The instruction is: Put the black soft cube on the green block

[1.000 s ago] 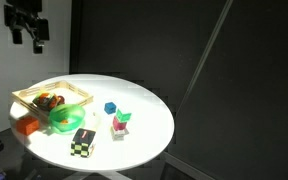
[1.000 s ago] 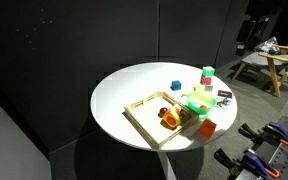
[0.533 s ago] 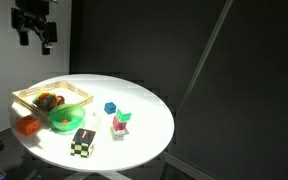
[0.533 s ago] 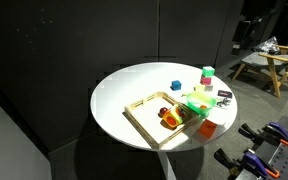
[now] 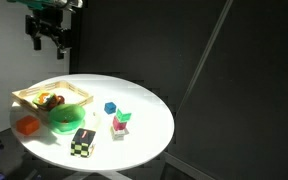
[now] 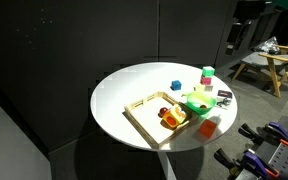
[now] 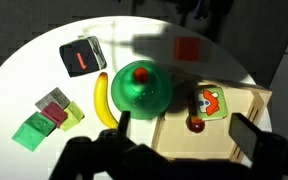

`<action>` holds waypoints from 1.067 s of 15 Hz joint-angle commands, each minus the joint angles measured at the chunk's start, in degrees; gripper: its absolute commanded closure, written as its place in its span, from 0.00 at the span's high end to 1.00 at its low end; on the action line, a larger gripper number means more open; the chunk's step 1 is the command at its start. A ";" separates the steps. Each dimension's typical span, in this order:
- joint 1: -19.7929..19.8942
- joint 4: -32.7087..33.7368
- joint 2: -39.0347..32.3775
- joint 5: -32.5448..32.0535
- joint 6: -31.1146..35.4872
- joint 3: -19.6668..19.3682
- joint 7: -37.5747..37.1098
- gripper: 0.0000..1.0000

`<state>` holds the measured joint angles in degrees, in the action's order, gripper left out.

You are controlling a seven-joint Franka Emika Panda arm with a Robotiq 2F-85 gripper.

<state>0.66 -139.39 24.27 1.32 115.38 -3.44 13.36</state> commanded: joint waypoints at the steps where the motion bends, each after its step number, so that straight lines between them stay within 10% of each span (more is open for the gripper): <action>1: -0.10 2.48 -3.54 -0.37 1.66 -1.56 2.71 1.00; 16: 3.47 12.51 -20.10 0.06 6.15 -4.29 4.44 1.00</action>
<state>3.28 -130.14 7.36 1.33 121.90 -7.30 15.33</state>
